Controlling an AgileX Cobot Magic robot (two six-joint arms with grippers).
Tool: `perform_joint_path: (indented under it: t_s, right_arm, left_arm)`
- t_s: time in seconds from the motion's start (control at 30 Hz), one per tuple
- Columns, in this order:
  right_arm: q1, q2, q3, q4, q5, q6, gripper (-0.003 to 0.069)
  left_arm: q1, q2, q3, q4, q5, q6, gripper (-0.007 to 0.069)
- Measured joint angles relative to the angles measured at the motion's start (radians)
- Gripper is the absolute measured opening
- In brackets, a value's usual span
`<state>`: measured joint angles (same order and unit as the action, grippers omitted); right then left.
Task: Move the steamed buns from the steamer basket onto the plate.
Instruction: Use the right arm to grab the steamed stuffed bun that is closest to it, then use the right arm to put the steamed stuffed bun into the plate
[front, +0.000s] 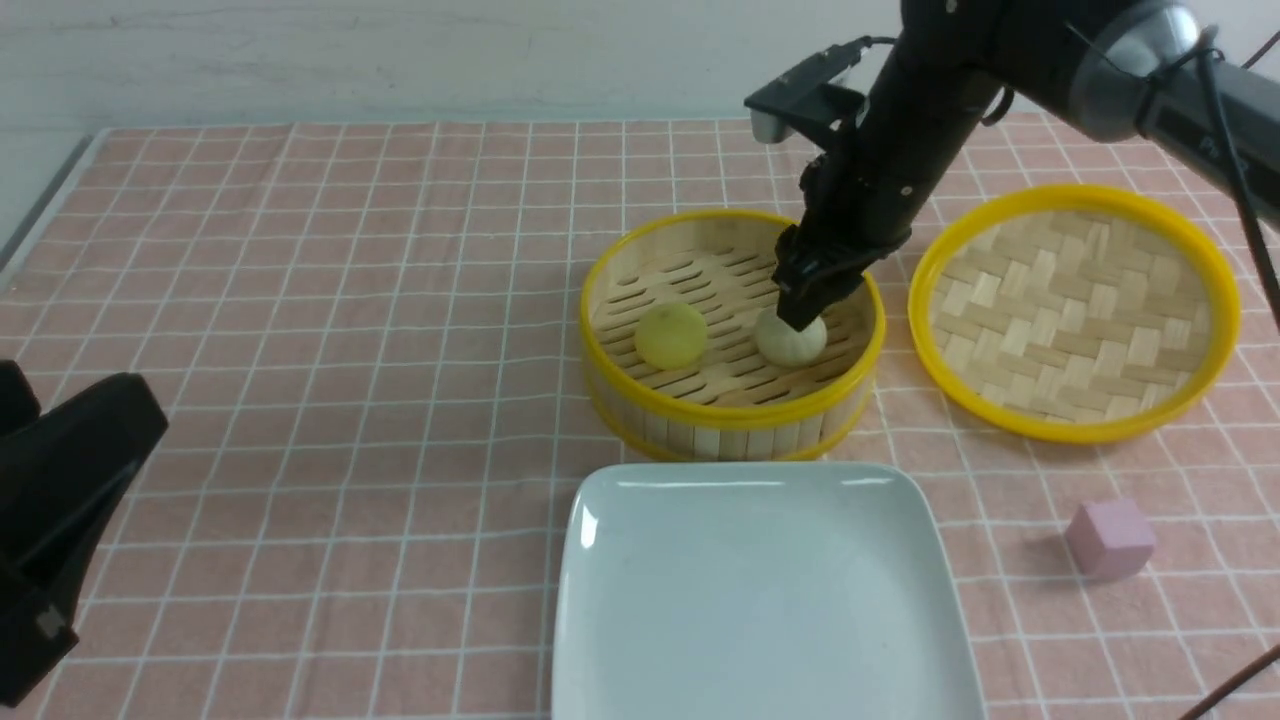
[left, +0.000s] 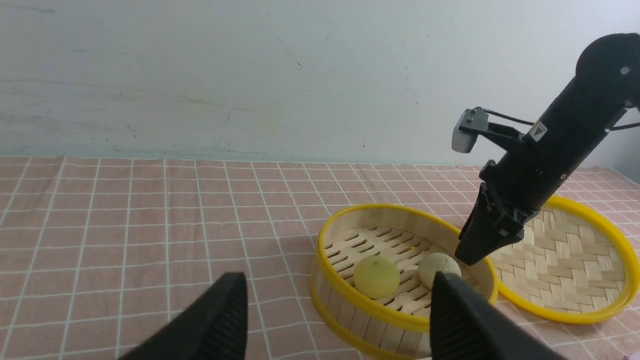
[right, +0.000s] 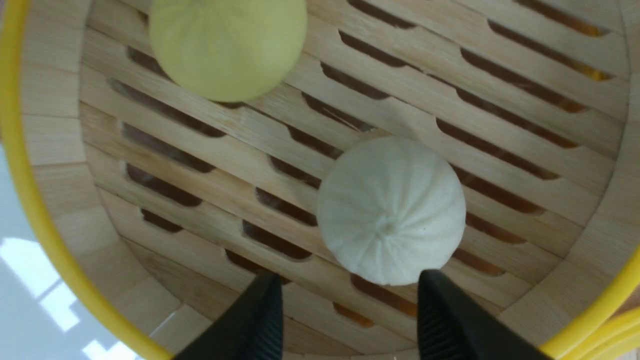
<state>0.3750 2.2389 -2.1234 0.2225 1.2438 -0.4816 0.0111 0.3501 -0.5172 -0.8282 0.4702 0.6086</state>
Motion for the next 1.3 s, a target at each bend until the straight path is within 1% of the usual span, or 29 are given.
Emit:
perform_joint_path:
  t_s: [0.13, 0.23, 0.6, 0.8, 0.9, 0.97, 1.0, 1.03, 1.07, 1.1, 1.13, 1.23, 1.3]
  right_arm:
    - [0.000, 0.024, 0.001, -0.004, 0.000, -0.011, 0.0421]
    - [0.000, 0.028, 0.001, -0.006, 0.000, -0.012, 0.0428]
    - [0.000, 0.062, 0.001, -0.008, -0.004, -0.030, 0.0430]
    - [0.000, 0.078, 0.001, -0.018, -0.076, -0.030, 0.0419]
    - [0.000, 0.078, 0.001, -0.019, -0.101, -0.030, 0.0376]
    - [0.000, 0.079, 0.001, -0.021, -0.119, -0.030, 0.0316]
    - [0.000, 0.080, 0.001, -0.021, -0.122, -0.030, 0.0302]
    - [0.000, 0.081, 0.001, -0.021, -0.134, -0.030, 0.0237]
    - [0.000, 0.081, 0.001, -0.021, -0.137, -0.030, 0.0219]
    - [0.000, 0.084, 0.001, -0.022, -0.145, -0.030, 0.0148]
    - [0.000, 0.084, 0.001, -0.022, -0.147, -0.030, 0.0139]
    - [0.000, 0.086, 0.001, -0.022, -0.152, -0.030, 0.0025]
    - [0.000, 0.086, 0.001, -0.022, -0.152, -0.031, 0.0022]
  left_arm:
    - [0.000, 0.000, 0.000, 0.000, 0.006, 0.000, 0.0494]
    - [0.000, 0.000, 0.000, 0.000, 0.009, 0.000, 0.0494]
    - [0.000, 0.000, 0.000, 0.000, 0.018, 0.000, 0.0494]
    - [0.000, 0.000, 0.000, 0.000, 0.019, 0.000, 0.0494]
    - [0.000, 0.000, 0.000, 0.000, 0.021, 0.000, 0.0494]
    - [0.000, 0.000, 0.000, 0.000, 0.021, 0.000, 0.0494]
    - [0.000, 0.000, 0.000, 0.000, 0.021, 0.000, 0.0494]
    - [0.000, 0.000, 0.000, 0.000, 0.021, 0.000, 0.0494]
    - [0.000, 0.000, 0.000, 0.000, 0.021, 0.000, 0.0494]
    - [0.000, 0.000, 0.000, 0.000, 0.021, 0.000, 0.0494]
    - [0.000, 0.000, 0.000, 0.000, 0.021, 0.000, 0.0494]
    - [0.000, 0.000, 0.000, 0.000, 0.022, 0.000, 0.0494]
    - [0.000, 0.000, 0.000, 0.000, 0.024, 0.000, 0.0494]
